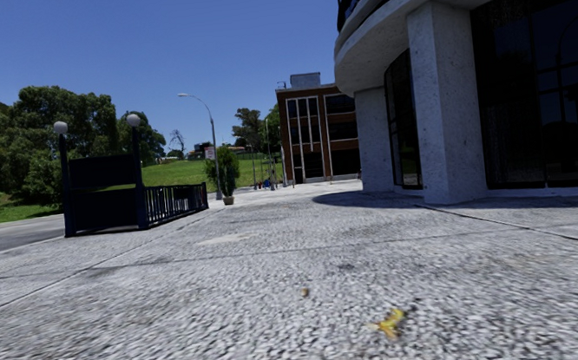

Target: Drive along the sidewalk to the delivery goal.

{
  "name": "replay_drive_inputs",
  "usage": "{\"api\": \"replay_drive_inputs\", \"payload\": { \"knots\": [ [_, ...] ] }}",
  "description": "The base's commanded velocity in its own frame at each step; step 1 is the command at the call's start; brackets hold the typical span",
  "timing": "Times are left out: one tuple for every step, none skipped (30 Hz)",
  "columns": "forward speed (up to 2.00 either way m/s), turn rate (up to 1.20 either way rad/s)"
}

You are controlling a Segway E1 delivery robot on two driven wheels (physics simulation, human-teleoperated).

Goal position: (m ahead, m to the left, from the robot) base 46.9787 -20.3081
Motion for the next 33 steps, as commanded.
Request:
{"api": "replay_drive_inputs", "payload": {
  "knots": [
    [2.0,0.0],
    [2.0,0.0],
    [2.0,0.0],
    [2.0,0.0],
    [2.0,0.0],
    [2.0,0.0],
    [2.0,0.0],
    [2.0,0.0],
    [2.0,0.0],
    [2.0,0.0],
    [2.0,0.0],
    [2.0,0.0],
    [2.0,0.0],
    [2.0,0.0],
    [2.0,0.0],
    [2.0,0.0],
    [2.0,0.0],
    [2.0,0.0],
    [2.0,0.0],
    [2.0,0.0],
    [2.0,0.0],
    [2.0,0.0],
    [2.0,0.0],
    [2.0,0.0],
    [2.0,-0.12],
    [2.0,-0.21],
    [2.0,-0.25],
    [2.0,-0.23],
    [2.0,-0.09],
    [2.0,-0.09],
    [2.0,0.0],
    [2.0,0.0],
    [2.0,0.0]
  ]
}}
